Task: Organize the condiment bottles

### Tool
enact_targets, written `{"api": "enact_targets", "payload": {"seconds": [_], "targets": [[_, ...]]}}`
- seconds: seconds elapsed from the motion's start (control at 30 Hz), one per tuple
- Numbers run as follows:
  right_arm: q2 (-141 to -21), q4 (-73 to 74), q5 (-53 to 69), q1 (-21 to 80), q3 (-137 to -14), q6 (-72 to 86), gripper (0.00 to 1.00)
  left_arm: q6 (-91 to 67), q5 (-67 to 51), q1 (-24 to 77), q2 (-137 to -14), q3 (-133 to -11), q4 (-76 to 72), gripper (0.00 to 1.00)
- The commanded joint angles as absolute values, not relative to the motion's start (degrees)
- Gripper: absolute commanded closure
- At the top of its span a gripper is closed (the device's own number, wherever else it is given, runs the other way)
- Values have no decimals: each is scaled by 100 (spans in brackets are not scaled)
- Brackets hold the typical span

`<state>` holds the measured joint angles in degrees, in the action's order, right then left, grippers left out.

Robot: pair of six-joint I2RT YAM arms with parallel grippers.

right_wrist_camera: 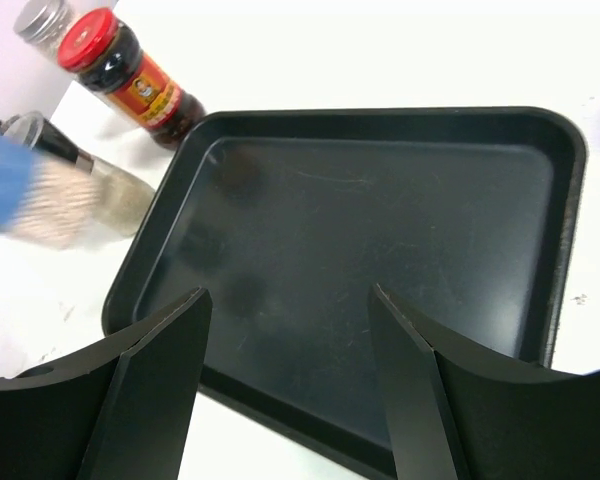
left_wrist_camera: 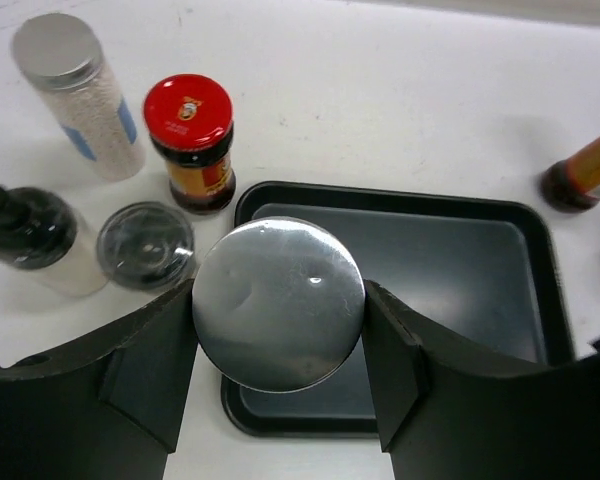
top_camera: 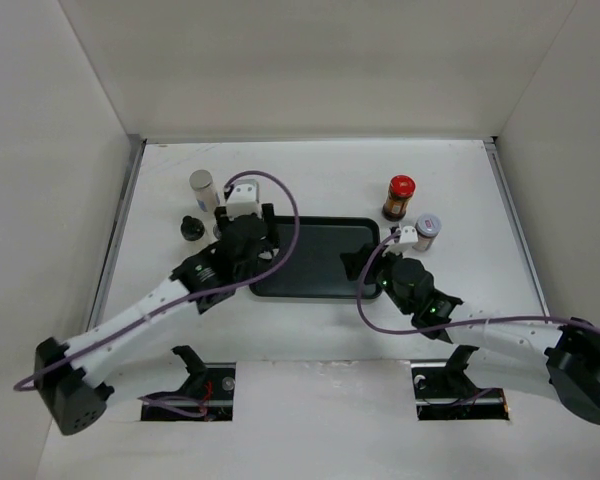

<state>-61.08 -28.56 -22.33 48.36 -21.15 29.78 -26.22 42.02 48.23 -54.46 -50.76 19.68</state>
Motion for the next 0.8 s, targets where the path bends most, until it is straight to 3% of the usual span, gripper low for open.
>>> {"api": "enact_targets", "payload": {"seconds": [0.0,0.3,0.77], "targets": [[-5959,-3164,-2329,4785,-2118,3032,30,-2101,3886,4549,-6247,-5370,389,69],[-5968,-3190,-2294,4768,-2118,3032,29,-1898,3305,3732,-7514,-5528,-677,68],[-6117,-3226,-2259,4759,-2145,3059,28,-1925,2944,3432,-8173,-5309,-1301,62]]}}
